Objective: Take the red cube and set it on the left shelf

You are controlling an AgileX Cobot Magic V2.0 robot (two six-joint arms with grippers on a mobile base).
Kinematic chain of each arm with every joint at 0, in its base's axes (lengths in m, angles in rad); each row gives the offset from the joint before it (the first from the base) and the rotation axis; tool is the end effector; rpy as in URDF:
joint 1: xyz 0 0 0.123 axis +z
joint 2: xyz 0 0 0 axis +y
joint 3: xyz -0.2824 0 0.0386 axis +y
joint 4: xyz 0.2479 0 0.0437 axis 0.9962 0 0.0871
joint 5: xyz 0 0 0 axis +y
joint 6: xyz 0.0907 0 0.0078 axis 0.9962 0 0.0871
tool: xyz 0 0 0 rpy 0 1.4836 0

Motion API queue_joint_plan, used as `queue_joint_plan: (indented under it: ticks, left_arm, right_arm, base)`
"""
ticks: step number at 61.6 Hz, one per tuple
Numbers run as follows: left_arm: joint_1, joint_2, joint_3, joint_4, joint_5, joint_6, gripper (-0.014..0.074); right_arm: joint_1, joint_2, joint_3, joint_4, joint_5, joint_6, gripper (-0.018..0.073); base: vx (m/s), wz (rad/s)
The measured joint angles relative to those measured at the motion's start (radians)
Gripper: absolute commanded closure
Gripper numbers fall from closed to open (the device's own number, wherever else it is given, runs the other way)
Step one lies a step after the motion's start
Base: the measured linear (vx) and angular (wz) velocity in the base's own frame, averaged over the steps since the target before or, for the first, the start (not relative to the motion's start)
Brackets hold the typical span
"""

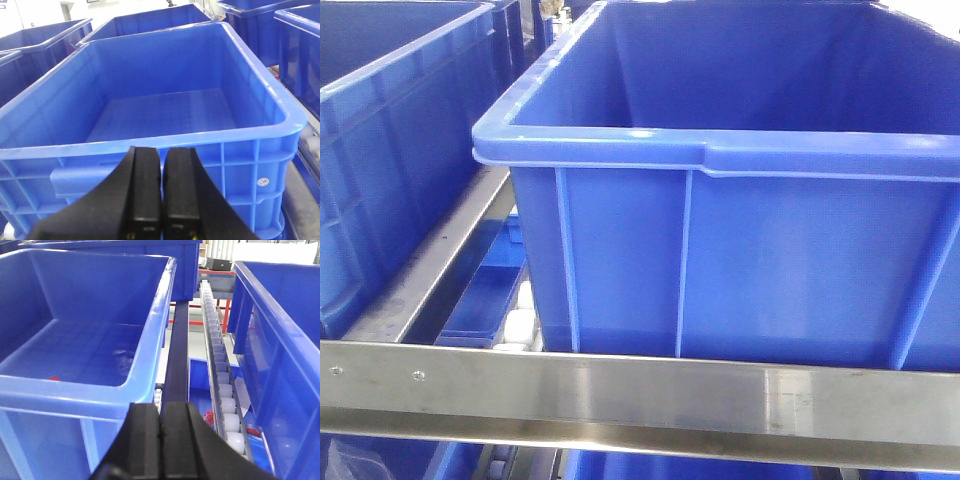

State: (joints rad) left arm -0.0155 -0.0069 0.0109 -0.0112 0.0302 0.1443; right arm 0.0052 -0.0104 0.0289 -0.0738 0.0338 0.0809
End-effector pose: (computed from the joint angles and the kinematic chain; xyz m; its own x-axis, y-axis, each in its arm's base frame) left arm 0.0563 -0.0009 0.2071 0.0546 0.1319 -0.9898 0.0087 0.9911 0.1325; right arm 0.0569 0.0001 0.2008 0.0350 0.0073 -0.9994 -0.0030 1.0000 0.0072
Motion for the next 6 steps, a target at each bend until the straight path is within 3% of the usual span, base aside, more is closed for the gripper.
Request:
queue_joint_plan:
  ticks: [6]
  left_arm:
    - [0.000, 0.000, 0.000, 0.000, 0.000, 0.000, 0.0491]
  right_arm:
    - [0.000, 0.000, 0.000, 0.000, 0.000, 0.000, 0.0506]
  base:
    - [0.00, 0.00]
